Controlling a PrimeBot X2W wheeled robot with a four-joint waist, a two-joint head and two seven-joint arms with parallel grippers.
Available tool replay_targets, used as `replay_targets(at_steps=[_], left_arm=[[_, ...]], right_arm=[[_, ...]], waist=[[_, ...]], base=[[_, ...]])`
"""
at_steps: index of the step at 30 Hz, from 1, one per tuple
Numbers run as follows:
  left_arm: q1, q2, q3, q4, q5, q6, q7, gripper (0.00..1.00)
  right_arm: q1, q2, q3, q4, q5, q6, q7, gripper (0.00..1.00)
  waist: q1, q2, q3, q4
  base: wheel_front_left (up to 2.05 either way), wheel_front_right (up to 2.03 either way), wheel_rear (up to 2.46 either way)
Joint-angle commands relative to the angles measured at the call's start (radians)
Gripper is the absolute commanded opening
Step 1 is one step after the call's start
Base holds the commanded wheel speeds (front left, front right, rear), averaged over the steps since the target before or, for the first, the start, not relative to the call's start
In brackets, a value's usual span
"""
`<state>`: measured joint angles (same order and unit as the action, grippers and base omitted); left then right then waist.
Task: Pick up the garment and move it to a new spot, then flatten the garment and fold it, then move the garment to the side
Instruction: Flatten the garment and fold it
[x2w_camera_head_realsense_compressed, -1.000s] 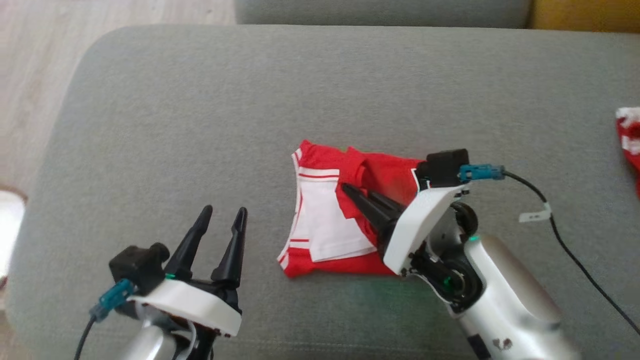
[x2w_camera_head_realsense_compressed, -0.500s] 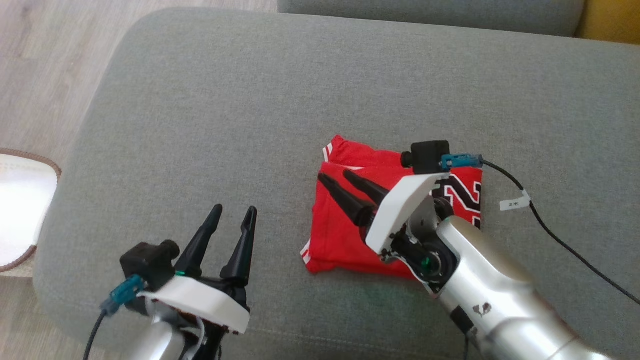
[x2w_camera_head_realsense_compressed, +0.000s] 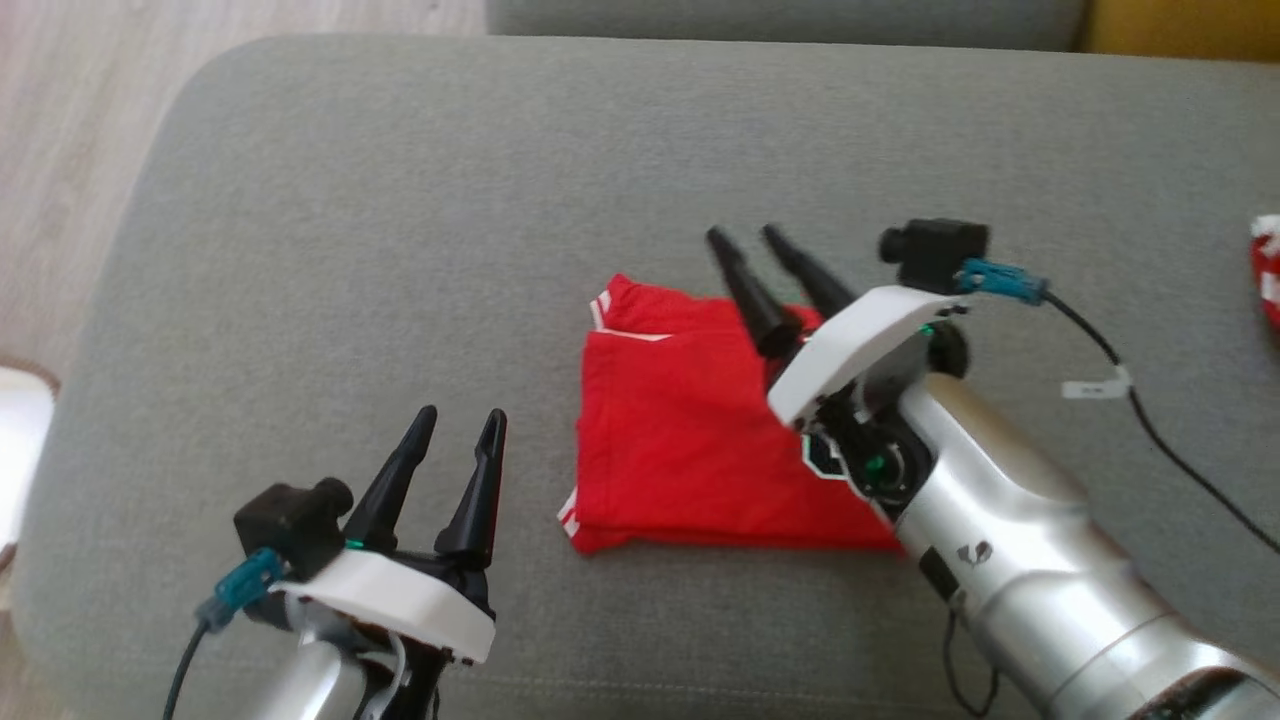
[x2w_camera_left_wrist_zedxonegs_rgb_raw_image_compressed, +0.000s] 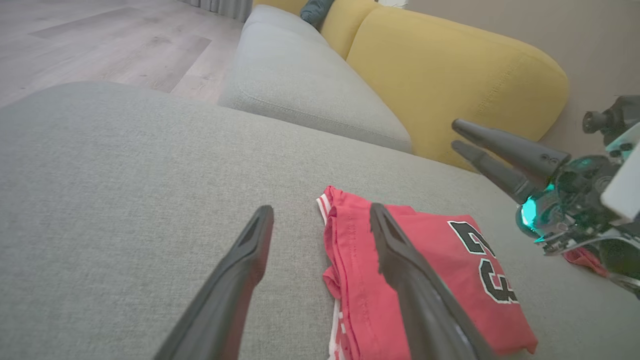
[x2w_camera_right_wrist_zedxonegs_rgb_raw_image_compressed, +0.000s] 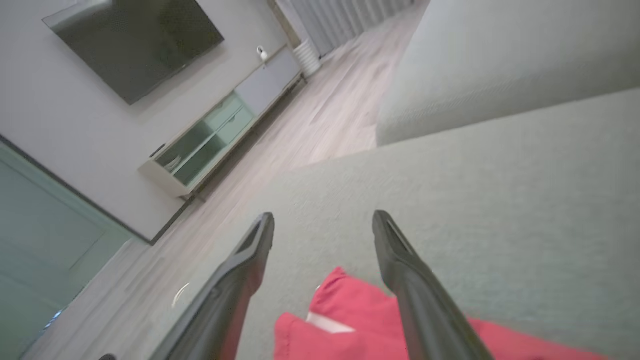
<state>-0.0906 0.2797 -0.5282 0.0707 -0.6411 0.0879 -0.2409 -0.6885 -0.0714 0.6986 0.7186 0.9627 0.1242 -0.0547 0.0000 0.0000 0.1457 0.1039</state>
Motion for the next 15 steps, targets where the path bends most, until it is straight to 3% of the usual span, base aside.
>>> replay_targets(at_steps=[1, 9, 15], left_arm=[[-0.045, 0.013, 0.046, -0.028, 0.012, 0.002, -0.014, 1.00], [-0.080, -0.003, 0.058, 0.008, 0.028, 0.010, -0.017, 1.00], [-0.074, -0.035, 0.110, 0.038, 0.056, 0.041, -0.020, 1.00]], right_arm=[[-0.032, 0.021, -0.013, -0.010, -0.041, 0.007, -0.043, 1.00], [0.021, 0.000, -0.177, 0.045, -0.302, 0.007, -0.199, 1.00], [0.169, 0.003, -0.433, -0.059, -0.564, 0.007, -0.206, 1.00]], waist=[[0.0000, 0.0000, -0.006, -0.019], [0.0000, 0.0000, -0.036, -0.067], [0.0000, 0.0000, -0.061, -0.082]], base=[[0.00, 0.00, 0.00], [0.00, 0.00, 0.00], [0.00, 0.00, 0.00]])
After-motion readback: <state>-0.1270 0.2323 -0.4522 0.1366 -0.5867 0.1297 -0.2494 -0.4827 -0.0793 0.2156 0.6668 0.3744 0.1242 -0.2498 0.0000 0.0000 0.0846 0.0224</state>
